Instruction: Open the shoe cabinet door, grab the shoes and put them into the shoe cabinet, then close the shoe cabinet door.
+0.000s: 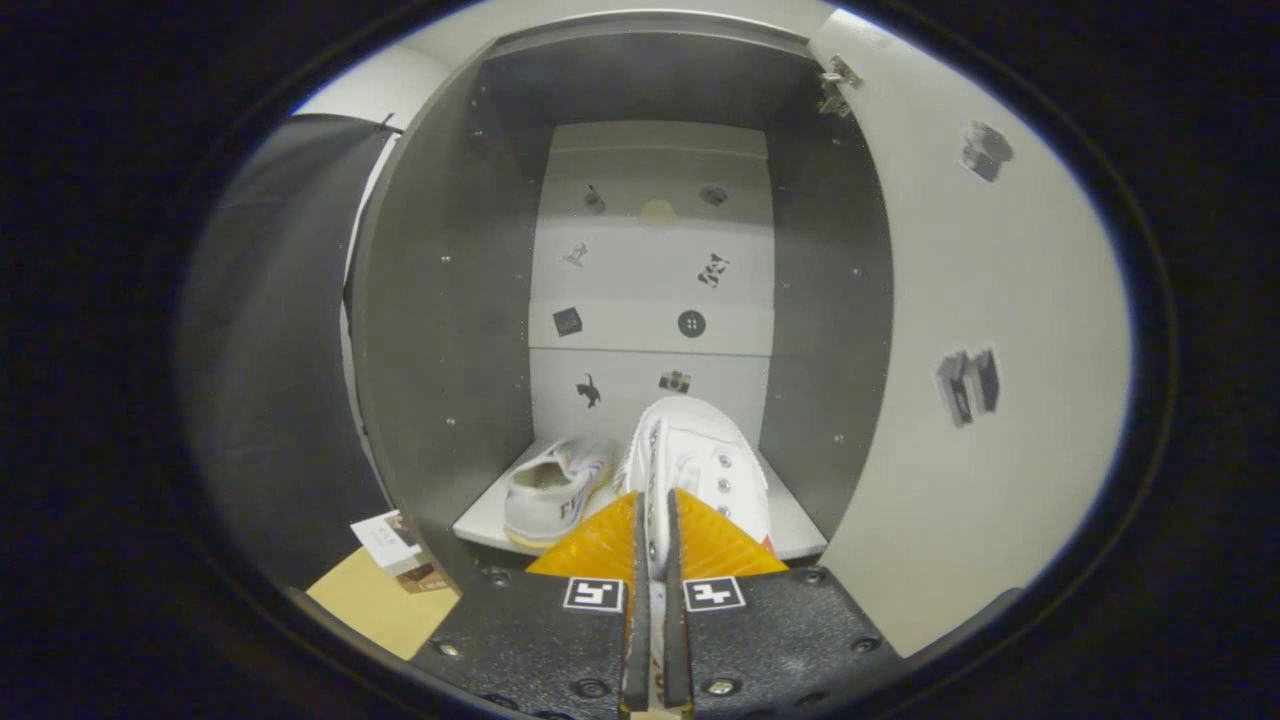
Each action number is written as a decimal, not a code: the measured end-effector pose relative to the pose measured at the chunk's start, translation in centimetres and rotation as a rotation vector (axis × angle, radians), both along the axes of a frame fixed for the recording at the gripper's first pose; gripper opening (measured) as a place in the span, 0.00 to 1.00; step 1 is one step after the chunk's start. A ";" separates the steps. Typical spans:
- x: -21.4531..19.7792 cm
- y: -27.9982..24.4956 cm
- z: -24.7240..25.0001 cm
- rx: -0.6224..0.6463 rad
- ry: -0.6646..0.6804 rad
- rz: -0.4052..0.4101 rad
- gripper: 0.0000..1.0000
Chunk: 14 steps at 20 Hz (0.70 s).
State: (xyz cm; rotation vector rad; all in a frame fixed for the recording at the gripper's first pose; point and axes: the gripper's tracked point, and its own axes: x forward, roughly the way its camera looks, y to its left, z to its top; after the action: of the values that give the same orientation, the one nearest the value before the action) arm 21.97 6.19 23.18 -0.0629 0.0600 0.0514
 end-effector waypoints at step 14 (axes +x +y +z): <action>15.7 0.8 0.5 0.029 0.064 -0.024 0.09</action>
State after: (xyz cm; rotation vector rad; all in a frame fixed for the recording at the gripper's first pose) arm 37.66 7.03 23.64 -0.0314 0.1235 0.0301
